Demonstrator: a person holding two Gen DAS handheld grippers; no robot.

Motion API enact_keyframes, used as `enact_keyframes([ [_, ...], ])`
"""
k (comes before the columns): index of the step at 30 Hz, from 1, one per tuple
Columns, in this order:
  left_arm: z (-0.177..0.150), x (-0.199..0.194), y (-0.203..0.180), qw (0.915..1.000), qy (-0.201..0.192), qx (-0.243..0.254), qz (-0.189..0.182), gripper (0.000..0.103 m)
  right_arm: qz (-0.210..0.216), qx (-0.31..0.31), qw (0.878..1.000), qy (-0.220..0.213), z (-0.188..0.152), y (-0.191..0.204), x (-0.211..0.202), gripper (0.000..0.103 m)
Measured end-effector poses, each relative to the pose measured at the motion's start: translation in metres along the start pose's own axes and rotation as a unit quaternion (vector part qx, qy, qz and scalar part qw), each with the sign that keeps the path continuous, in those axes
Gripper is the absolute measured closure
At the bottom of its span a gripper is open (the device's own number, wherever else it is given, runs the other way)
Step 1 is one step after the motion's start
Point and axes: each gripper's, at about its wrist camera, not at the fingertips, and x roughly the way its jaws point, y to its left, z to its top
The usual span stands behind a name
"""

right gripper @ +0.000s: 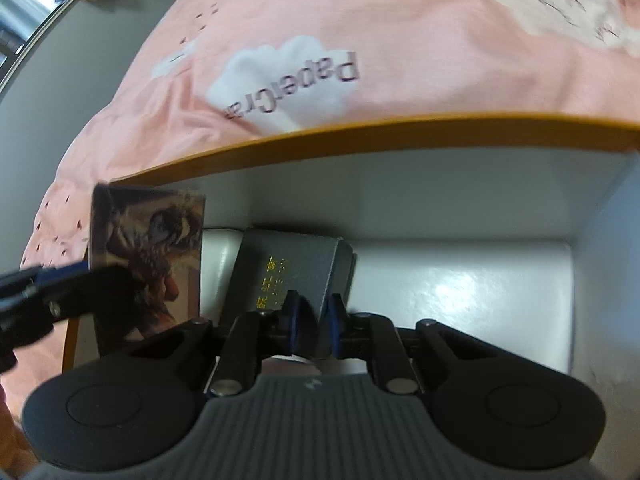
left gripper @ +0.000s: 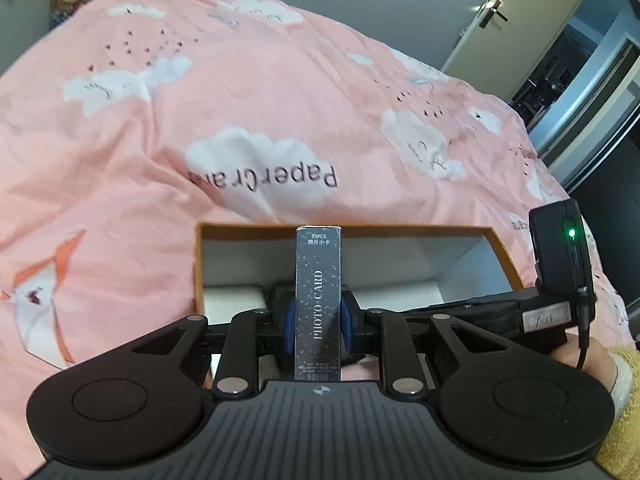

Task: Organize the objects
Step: 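Lower the grey box into the orange box and open the right gripper, then lower the photo card pack into the orange box and open the left gripper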

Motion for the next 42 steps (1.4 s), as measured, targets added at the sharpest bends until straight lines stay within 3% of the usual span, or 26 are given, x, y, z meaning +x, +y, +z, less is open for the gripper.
enact_keyframes([
  [5,0.004,-0.002,0.003,1.0000,-0.004,-0.006,0.000,0.078,-0.009,-0.019,1.000,-0.004,0.004,0.005,0.003,0.087],
  [9,0.007,-0.003,-0.004,0.9994,-0.007,-0.017,-0.029,0.078,-0.022,-0.022,0.999,-0.022,0.003,0.002,-0.022,0.088],
  [14,0.010,0.020,-0.032,0.9968,0.015,-0.029,-0.073,0.078,-0.121,-0.082,0.986,-0.085,-0.007,0.000,-0.082,0.084],
  [18,0.006,0.056,-0.051,0.9945,0.045,-0.046,-0.083,0.078,-0.166,-0.123,0.974,-0.091,-0.017,-0.010,-0.098,0.085],
  [24,-0.002,0.098,-0.054,0.9898,0.083,-0.078,-0.085,0.078,-0.164,-0.163,0.971,-0.060,-0.024,-0.017,-0.084,0.087],
  [32,-0.012,0.121,-0.046,0.9865,0.122,-0.094,-0.056,0.077,-0.167,-0.190,0.967,-0.040,-0.026,-0.013,-0.064,0.087],
  [39,-0.007,0.101,-0.059,0.9953,0.094,-0.021,0.011,0.068,-0.153,-0.210,0.965,-0.022,-0.030,-0.004,-0.056,0.086],
  [42,-0.004,0.086,-0.056,0.9967,0.078,-0.018,0.007,0.068,-0.137,-0.214,0.967,-0.006,-0.031,0.000,-0.054,0.075],
])
